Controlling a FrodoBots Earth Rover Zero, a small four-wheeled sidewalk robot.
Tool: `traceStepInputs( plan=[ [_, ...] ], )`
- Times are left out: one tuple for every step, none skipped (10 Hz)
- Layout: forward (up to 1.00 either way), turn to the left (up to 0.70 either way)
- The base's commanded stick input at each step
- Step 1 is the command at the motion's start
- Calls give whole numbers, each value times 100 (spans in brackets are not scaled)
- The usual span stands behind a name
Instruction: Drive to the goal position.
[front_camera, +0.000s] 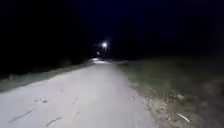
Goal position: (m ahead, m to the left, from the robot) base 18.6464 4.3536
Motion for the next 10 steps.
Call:
traceStepInputs(
  plan=[
    [95,0],
    [100,0],
    [100,0],
    [100,0],
    [100,0],
    [100,0],
    [100,0],
    [100,0],
    [100,0],
    [100,0]
  ],
)
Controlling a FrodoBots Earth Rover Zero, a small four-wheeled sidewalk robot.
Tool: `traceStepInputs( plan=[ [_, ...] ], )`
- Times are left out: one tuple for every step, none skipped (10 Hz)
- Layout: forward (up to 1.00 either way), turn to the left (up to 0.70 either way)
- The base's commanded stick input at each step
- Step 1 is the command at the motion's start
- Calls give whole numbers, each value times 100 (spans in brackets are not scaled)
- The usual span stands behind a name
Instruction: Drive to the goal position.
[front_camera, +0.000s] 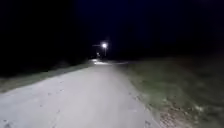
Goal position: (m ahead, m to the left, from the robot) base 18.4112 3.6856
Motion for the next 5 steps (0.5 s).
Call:
traceStepInputs(
  plan=[
    [100,0],
    [100,0],
    [100,0],
    [100,0],
    [100,-1]
  ],
)
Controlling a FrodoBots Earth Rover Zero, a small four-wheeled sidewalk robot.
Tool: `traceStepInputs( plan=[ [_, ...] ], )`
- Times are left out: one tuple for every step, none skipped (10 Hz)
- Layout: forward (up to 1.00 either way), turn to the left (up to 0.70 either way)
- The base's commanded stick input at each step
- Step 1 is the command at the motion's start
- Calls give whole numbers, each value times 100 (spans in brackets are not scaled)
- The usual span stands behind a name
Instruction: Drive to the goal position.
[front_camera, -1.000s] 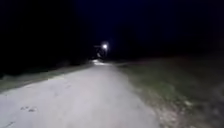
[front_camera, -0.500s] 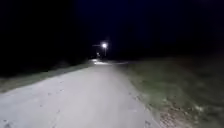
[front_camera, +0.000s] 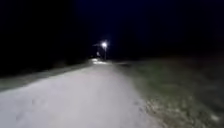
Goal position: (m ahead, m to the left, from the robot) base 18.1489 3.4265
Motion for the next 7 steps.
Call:
traceStepInputs(
  plan=[
    [100,-10],
    [100,-40],
    [100,-37],
    [100,-2],
    [100,0],
    [100,0],
    [100,0]
  ],
)
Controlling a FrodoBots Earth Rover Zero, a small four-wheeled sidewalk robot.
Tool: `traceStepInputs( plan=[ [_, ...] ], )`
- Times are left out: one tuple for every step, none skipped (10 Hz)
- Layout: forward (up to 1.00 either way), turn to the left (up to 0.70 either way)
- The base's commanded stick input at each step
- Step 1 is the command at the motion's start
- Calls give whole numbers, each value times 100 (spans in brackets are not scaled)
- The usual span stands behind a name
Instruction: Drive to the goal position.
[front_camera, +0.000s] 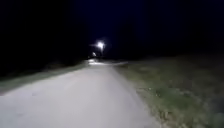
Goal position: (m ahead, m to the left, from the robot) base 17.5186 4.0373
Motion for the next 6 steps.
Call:
traceStepInputs(
  plan=[
    [100,34],
    [100,40],
    [100,37],
    [100,2],
    [100,3],
    [100,2]
  ],
)
